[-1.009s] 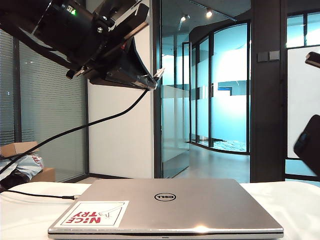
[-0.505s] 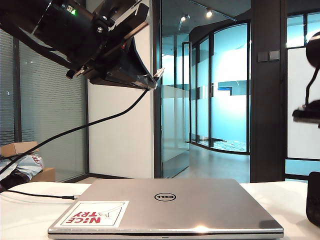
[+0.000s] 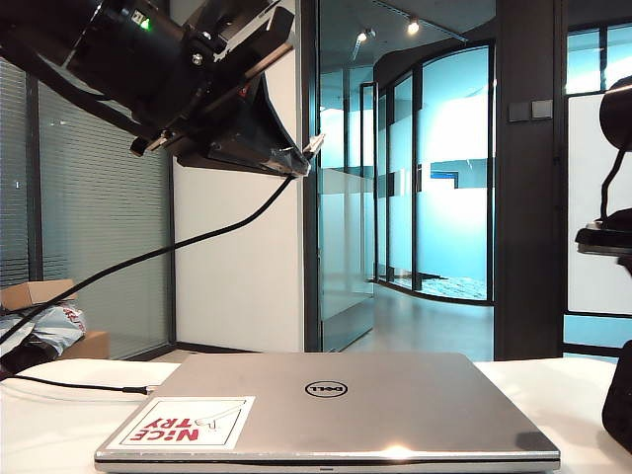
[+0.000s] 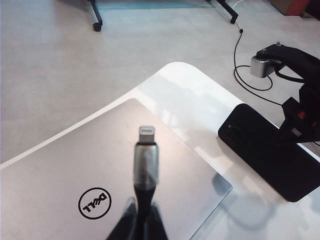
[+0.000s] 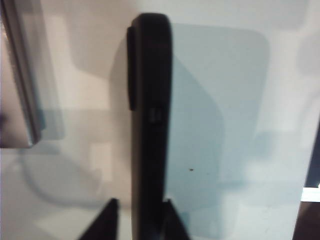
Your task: Pick up the charging cable and the phone, plug the charging cable into the charging port on the phone, and finally place them back on the table.
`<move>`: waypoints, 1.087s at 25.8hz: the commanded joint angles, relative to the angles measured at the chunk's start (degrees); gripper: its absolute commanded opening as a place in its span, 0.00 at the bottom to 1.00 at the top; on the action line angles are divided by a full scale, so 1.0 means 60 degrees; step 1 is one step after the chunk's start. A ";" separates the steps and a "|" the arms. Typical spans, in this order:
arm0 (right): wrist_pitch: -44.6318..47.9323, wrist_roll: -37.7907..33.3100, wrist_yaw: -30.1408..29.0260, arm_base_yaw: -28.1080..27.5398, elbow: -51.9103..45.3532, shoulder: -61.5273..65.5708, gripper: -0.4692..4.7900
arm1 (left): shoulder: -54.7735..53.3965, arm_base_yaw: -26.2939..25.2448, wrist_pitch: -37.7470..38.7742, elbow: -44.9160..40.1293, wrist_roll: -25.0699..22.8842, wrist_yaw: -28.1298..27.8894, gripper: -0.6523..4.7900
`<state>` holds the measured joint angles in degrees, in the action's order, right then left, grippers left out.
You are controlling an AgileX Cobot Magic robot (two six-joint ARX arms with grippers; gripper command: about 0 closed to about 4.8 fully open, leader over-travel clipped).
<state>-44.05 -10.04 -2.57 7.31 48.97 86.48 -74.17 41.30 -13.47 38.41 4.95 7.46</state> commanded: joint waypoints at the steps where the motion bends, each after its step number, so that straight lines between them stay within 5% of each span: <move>1: 0.0040 0.0000 -0.0022 0.0018 0.0036 -0.0036 0.32 | 0.0036 0.0011 -0.0127 0.0029 0.0000 0.0029 0.11; 15: 0.0124 0.0004 -0.0353 0.0018 0.0025 0.1166 0.31 | 0.0036 0.0011 -0.0120 0.0029 0.0000 0.0029 0.11; 21: 0.0397 0.0004 -0.0353 0.0018 0.0025 0.1195 0.08 | 0.0033 0.0015 0.0000 0.0022 0.0007 0.0029 0.11; 28: 0.0674 0.0004 -0.1188 0.0011 0.0255 0.1096 0.08 | 0.0007 0.0022 0.1013 0.0007 0.0077 0.0033 0.11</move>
<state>-42.04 -9.98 -6.57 7.31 49.76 93.86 -74.19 41.32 -9.04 38.41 4.99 7.46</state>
